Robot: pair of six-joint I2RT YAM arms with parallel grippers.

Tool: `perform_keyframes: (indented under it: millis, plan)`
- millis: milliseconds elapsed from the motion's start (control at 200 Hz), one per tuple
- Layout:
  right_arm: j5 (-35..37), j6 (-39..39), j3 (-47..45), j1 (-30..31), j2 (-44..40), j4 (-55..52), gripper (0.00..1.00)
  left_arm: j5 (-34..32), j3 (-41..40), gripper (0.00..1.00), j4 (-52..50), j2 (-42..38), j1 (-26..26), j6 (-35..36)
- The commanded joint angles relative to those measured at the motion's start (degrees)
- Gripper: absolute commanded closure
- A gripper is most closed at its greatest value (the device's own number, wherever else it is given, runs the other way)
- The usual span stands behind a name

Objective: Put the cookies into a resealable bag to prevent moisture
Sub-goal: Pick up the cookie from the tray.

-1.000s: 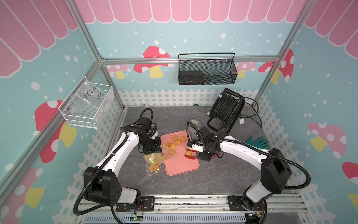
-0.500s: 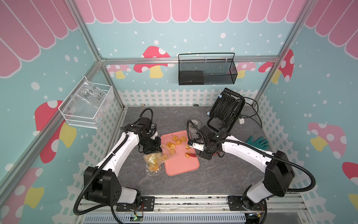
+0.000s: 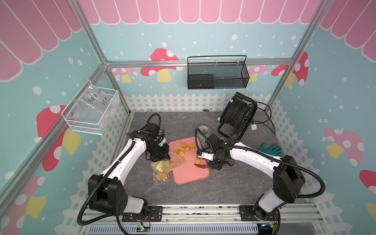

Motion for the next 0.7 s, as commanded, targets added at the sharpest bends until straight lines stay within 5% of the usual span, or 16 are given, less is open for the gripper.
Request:
perform_keyframes:
  millis: [0,691]
  plan:
    - [0.1,-0.8,0.9,0.1,0.8,-1.0,0.41,0.4,1.0,1.0,-0.9,0.0,-0.2,0.9]
    - [-3.6,-0.6,3.4,-0.1,-2.5,-1.4,0.55,0.3,2.4,1.0,-1.3,2.0,-0.5,1.1]
